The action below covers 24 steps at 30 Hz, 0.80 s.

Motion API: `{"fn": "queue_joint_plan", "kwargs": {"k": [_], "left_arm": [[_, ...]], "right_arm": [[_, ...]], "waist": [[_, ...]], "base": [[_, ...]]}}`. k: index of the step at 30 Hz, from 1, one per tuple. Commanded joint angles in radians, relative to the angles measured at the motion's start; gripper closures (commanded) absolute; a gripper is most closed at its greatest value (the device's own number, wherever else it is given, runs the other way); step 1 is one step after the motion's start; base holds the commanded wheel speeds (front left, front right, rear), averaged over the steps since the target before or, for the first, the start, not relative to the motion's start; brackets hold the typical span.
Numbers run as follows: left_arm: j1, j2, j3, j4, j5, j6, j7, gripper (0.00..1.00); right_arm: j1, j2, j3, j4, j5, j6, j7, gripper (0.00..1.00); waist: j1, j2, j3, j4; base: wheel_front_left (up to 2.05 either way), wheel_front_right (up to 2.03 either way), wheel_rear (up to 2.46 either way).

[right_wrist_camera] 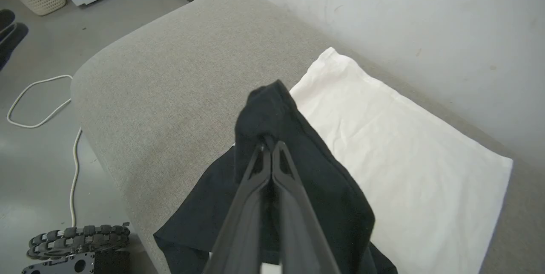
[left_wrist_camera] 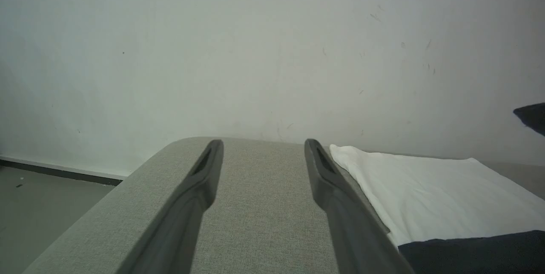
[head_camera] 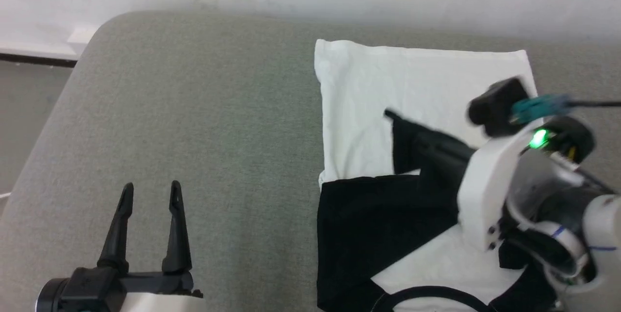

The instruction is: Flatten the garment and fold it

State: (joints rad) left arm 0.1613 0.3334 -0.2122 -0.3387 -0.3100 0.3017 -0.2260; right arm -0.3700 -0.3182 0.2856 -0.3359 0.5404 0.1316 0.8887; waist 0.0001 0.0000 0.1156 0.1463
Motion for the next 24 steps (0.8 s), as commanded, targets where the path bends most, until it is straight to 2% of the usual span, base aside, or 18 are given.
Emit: {"fn": "queue_joint_plan", "kwargs": {"k": [1,5,14,18,24], "left_arm": [[-0.011,-0.006,-0.004,0.000,-0.006,0.005,-0.008,0.00],[-0.025,-0.019,-0.017,0.010,-0.007,-0.002,-0.014,0.00],[-0.060,-0.047,-0.042,0.043,-0.005,-0.019,-0.025,0.00],[-0.074,-0.055,-0.050,0.057,-0.005,-0.027,-0.028,0.00],[-0.090,-0.061,-0.058,0.075,-0.006,-0.037,-0.030,0.00]], "right_arm": [[0.015,-0.009,0.028,0.012,0.008,-0.001,0.002,1.00],[0.020,-0.032,0.108,0.068,0.012,-0.001,-0.015,1.00],[0.025,-0.066,0.215,0.254,-0.014,-0.001,-0.102,1.00],[0.003,-0.057,0.264,0.363,-0.052,-0.001,-0.152,1.00],[-0.027,-0.009,0.295,0.544,-0.098,-0.001,-0.217,1.00]], "waist": [[-0.0001,0.0000,0.018,0.026],[-0.0001,0.0000,0.036,0.062],[-0.0001,0.0000,0.069,0.135],[-0.0001,0.0000,0.075,0.158],[-0.0001,0.0000,0.075,0.176]], "base": [[0.00,0.00,0.00],[0.00,0.00,0.00],[0.00,0.00,0.00],[0.00,0.00,0.00],[0.00,0.00,0.00]]}}
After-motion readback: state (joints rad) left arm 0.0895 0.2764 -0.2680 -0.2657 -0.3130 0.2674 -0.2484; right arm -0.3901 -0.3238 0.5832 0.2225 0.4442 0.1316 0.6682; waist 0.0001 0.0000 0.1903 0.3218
